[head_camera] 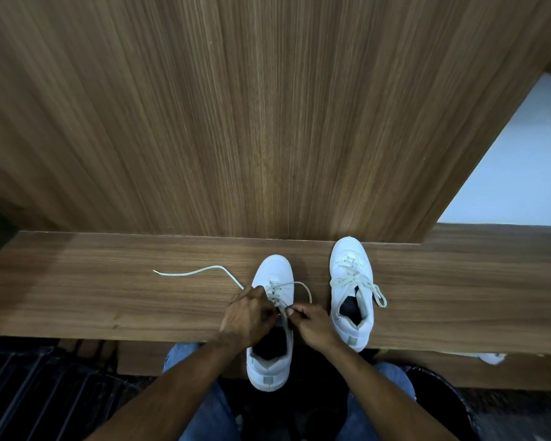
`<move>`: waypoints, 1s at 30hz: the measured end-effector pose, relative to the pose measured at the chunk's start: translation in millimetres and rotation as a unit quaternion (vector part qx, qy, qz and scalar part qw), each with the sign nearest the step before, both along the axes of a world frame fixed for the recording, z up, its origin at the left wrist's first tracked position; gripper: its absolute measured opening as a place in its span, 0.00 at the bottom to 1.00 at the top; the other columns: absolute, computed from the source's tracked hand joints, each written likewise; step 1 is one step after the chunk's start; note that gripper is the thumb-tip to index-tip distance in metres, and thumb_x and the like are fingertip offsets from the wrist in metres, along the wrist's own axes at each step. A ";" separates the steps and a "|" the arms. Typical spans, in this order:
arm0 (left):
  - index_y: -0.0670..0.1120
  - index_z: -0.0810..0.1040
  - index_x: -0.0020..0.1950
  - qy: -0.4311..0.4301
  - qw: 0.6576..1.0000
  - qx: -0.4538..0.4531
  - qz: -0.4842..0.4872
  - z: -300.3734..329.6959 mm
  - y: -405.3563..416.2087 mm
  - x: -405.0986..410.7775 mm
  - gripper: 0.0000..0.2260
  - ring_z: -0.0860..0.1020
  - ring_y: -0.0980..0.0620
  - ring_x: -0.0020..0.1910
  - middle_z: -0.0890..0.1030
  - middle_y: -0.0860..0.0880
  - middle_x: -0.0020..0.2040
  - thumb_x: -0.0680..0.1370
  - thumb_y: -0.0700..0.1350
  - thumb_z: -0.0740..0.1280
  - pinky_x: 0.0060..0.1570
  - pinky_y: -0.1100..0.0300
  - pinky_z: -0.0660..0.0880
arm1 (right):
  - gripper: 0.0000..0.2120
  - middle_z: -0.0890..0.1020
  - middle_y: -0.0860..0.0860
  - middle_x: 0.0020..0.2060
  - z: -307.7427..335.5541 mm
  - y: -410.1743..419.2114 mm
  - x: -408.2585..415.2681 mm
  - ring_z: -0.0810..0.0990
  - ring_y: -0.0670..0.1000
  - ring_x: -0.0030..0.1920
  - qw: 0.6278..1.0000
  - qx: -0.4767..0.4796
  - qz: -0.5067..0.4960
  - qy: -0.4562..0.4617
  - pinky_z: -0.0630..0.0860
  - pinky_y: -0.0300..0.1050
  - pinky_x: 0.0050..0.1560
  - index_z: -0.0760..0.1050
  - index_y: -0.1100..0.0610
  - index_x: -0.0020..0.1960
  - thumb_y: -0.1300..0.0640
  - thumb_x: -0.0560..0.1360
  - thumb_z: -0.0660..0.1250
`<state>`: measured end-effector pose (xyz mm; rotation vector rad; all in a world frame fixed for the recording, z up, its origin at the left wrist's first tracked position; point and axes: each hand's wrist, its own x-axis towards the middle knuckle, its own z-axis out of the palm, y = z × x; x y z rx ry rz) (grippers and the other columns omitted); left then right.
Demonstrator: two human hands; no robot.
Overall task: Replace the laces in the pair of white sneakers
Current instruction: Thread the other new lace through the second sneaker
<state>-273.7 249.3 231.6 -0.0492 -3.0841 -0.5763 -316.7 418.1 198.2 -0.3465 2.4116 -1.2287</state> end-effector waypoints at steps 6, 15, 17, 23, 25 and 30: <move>0.51 0.84 0.43 0.004 0.998 0.059 0.022 -9.8 4.4 3.2 0.21 0.74 0.46 0.53 0.76 0.50 0.46 0.68 0.59 0.54 0.50 0.49 0.73 | 0.08 0.82 0.42 0.38 -4.3 -0.4 -1.6 0.80 0.46 0.43 1.000 0.003 -0.004 0.012 0.78 0.51 0.50 0.79 0.40 0.42 0.46 0.71 0.60; 0.51 0.82 0.47 0.016 1.000 0.004 0.016 -10.3 7.4 3.2 0.15 0.72 0.48 0.57 0.75 0.52 0.50 0.74 0.54 0.58 0.52 0.53 0.64 | 0.08 0.84 0.45 0.40 -2.8 -1.6 -5.1 0.82 0.50 0.45 0.999 0.031 -0.001 0.012 0.79 0.51 0.49 0.78 0.43 0.41 0.43 0.68 0.62; 0.52 0.82 0.50 0.009 1.000 0.002 0.030 -10.0 10.9 4.2 0.10 0.70 0.49 0.59 0.75 0.52 0.53 0.75 0.51 0.63 0.54 0.54 0.64 | 0.06 0.84 0.45 0.39 4.0 -2.2 -5.1 0.82 0.50 0.44 0.999 0.036 -0.004 0.013 0.78 0.51 0.49 0.76 0.45 0.36 0.48 0.71 0.64; 0.54 0.78 0.55 0.029 0.991 0.099 0.089 -19.3 1.5 11.6 0.13 0.74 0.50 0.56 0.75 0.54 0.54 0.70 0.49 0.70 0.52 0.54 0.69 | 0.13 0.83 0.45 0.38 44.1 -0.8 -27.9 0.82 0.48 0.39 0.986 -0.045 -0.153 0.040 0.78 0.48 0.46 0.75 0.48 0.37 0.63 0.75 0.64; 0.55 0.74 0.57 0.006 0.981 0.150 0.124 -21.3 -4.0 13.3 0.17 0.77 0.53 0.54 0.75 0.55 0.54 0.70 0.52 0.72 0.52 0.53 0.73 | 0.15 0.82 0.46 0.34 64.9 4.4 -41.9 0.82 0.50 0.35 0.949 -0.200 -0.238 0.056 0.78 0.51 0.46 0.75 0.50 0.37 0.67 0.75 0.62; 0.55 0.79 0.52 -0.029 0.971 0.185 0.146 -18.0 -2.6 11.5 0.11 0.81 0.57 0.47 0.83 0.58 0.46 0.71 0.54 0.71 0.45 0.60 0.76 | 0.13 0.82 0.45 0.38 94.7 20.9 -52.3 0.81 0.53 0.41 0.909 -0.175 -0.297 0.236 0.77 0.51 0.47 0.75 0.46 0.42 0.64 0.74 0.63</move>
